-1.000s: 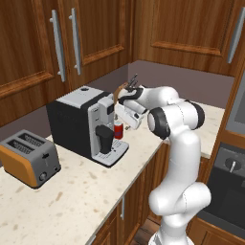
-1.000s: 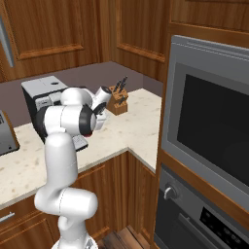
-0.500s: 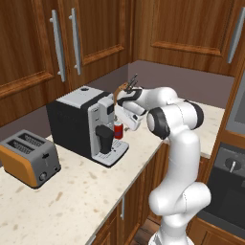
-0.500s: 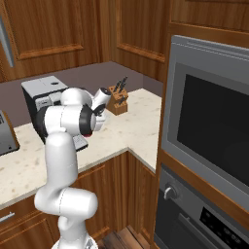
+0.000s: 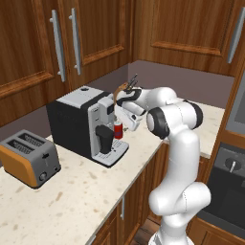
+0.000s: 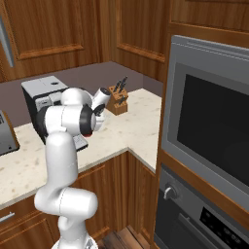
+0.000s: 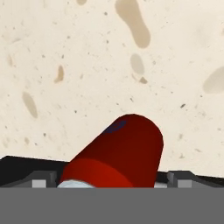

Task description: Four empty soda cans are scattered around the kitchen. Gather all the cans and cluster them next to the stove for recycling.

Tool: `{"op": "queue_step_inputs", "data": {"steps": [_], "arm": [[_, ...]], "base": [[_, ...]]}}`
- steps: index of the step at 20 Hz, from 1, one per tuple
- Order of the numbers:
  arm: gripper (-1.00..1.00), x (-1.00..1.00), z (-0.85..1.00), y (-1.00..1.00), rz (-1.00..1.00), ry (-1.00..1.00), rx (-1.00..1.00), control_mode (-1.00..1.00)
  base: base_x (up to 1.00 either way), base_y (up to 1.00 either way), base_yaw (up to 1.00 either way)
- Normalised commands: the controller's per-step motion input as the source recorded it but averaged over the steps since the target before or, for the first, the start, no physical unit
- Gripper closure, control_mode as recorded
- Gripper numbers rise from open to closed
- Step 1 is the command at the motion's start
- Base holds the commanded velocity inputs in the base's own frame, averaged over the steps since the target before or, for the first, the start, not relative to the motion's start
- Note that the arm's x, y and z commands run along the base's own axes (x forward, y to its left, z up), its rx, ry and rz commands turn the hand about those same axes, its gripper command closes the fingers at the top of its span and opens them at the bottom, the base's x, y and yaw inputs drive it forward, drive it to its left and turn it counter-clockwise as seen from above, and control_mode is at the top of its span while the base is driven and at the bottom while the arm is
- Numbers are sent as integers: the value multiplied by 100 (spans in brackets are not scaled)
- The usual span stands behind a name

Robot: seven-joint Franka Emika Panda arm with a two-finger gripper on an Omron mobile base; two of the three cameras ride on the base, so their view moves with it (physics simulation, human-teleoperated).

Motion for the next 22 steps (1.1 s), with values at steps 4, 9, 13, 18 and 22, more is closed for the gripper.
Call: {"op": "queue_step_inputs", "data": {"steps": [4, 9, 13, 18, 22], "arm": [[-100, 0, -13, 5, -4, 6, 0, -100], [-100, 0, -15, 6, -3, 6, 0, -100], [100, 0, -11, 4, -4, 4, 0, -100], [100, 0, -1, 0, -7, 1, 0, -100], [100, -1, 0, -2, -5, 0, 0, -100]], "base": [[0, 0, 0], [0, 0, 0], [0, 0, 0], [0, 0, 0], [0, 0, 0]]}}
